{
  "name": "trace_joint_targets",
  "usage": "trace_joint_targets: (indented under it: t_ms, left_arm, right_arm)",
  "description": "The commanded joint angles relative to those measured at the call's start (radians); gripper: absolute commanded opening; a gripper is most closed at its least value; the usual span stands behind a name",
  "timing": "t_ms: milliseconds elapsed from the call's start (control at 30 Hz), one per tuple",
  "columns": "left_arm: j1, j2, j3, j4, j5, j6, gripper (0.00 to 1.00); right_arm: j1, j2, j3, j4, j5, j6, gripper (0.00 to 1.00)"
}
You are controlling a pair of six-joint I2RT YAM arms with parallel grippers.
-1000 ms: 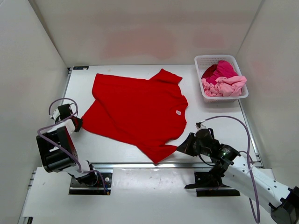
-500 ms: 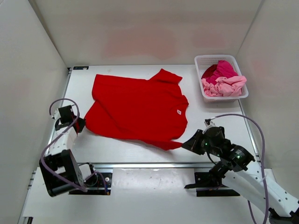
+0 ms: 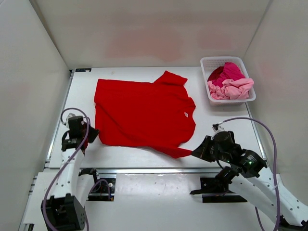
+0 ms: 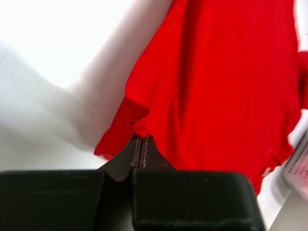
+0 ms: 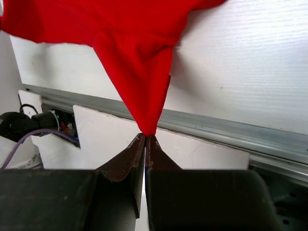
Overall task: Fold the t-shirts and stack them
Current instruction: Fold the flattened T-shirt at the center of the board.
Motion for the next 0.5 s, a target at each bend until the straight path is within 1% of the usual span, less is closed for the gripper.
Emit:
trace_joint_targets:
  t_ms: [0, 100, 200, 267, 367, 467]
  left_arm:
    - [0.001, -0.099, -0.015, -0.126, 0.013, -0.012, 0.0]
    - [0.015, -0.171, 0.024, -0.265, -0.027, 0.053, 0.0]
    - [0.015, -0.2, 0.08, -0.428, -0.087, 0.13, 0.0]
    - [-0.008, -0.186, 0.135, -0.466, -0.144, 0.196, 0.0]
    - [-0.043, -0.145, 0.156, -0.46, -0.194, 0.225, 0.0]
    - [-0.042, -0.12, 0.134, -0.437, -0.184, 0.227, 0.0]
  right_arm:
    - [-0.037, -0.002, 0.024, 0.009, -0.047, -0.093, 0.0]
    - [-0.084, -0.02, 0.021, -0.014, -0.097, -0.137, 0.0]
    - [-0.129, -0.037, 0.041, -0.06, -0.133, -0.166, 0.0]
    - [-0.139, -0.031, 0.062, -0.078, -0.138, -0.171, 0.0]
    - [-0.126, -0.02, 0.068, -0.078, -0.137, -0.163, 0.0]
    - [-0.092, -0.002, 0.103, -0.066, -0.073, -0.142, 0.0]
